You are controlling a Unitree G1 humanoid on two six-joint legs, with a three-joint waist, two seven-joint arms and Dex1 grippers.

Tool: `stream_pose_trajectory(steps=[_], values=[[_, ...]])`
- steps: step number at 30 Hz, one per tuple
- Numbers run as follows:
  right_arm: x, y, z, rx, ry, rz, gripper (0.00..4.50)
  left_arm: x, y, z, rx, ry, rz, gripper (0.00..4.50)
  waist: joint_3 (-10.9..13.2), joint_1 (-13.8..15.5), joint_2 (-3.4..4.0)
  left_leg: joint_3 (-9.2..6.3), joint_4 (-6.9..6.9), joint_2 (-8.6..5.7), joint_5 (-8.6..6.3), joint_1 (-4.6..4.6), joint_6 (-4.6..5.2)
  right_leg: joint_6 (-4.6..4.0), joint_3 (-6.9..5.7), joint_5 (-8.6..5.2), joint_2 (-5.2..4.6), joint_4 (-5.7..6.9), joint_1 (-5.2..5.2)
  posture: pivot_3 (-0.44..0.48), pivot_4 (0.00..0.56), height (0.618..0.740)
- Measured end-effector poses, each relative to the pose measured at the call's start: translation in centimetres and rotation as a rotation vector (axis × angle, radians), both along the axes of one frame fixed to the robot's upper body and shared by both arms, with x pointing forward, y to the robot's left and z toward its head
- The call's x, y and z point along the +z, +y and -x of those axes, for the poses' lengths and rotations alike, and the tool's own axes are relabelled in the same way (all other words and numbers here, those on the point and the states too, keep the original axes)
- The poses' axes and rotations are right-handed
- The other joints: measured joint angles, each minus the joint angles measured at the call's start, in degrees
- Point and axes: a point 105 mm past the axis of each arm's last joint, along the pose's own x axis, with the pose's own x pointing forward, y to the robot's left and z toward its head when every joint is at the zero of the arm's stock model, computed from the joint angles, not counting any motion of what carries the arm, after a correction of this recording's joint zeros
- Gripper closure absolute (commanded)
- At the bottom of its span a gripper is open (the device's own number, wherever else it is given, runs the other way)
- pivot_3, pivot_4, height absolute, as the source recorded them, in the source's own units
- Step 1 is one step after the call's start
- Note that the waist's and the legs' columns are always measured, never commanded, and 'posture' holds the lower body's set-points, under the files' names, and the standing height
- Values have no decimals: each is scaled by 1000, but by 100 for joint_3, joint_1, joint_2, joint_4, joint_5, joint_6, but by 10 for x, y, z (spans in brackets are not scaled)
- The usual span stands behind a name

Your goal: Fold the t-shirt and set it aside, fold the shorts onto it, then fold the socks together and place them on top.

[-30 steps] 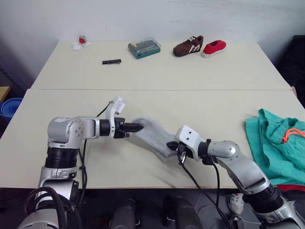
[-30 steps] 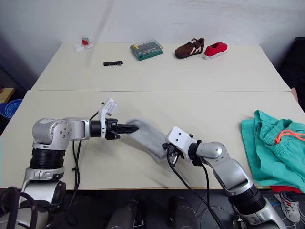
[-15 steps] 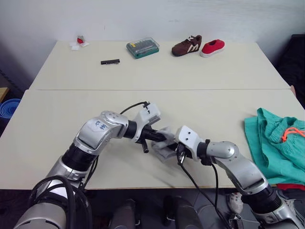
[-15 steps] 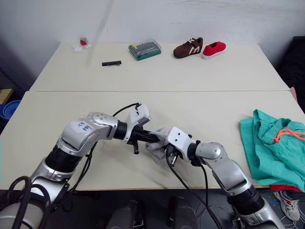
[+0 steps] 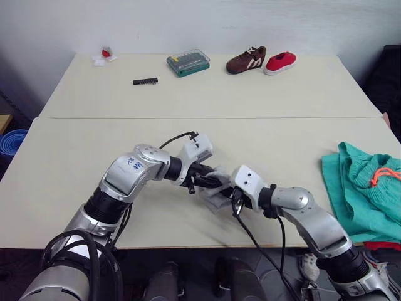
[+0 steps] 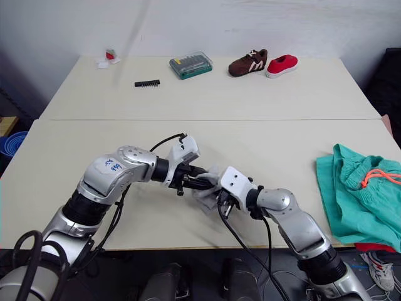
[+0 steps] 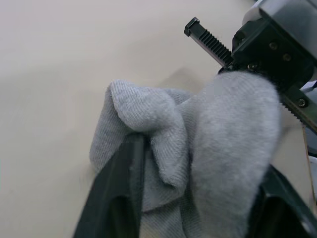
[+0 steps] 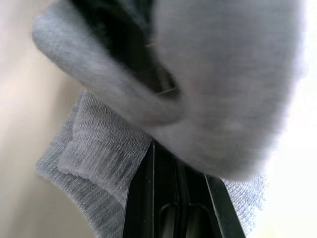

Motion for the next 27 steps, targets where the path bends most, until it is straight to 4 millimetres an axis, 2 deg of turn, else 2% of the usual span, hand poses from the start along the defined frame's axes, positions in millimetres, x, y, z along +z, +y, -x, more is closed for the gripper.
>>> stream_pose_trajectory(steps=[4, 5, 15, 27], values=[[1, -8, 5, -36, 24, -13, 4500, -3, 0, 2, -26, -41, -33, 92, 2, 6, 2, 0, 0, 0, -2, -6, 3, 0, -1, 0, 0, -4, -2, 0, 150, 740], [1, -9, 7, -41, 23, -13, 4500, -3, 0, 1, -27, -48, -33, 24, 2, 14, 3, -1, 0, -1, -3, -7, 4, 0, -1, 0, 0, -5, -2, 0, 150, 740], [0, -13, 11, -66, 33, -25, 4500, -2, -7, 5, -56, -42, -11, 24, 2, 11, 3, -1, 0, -1, -4, -7, 7, 0, -2, 0, 0, -6, -2, 0, 150, 740], [0, -12, 7, -61, 17, -23, 4500, 4, 9, 5, -18, 35, 73, 24, 3, 3, 2, -1, 1, -1, -3, -6, 7, 1, -2, 0, 0, -4, -1, 0, 150, 740]])
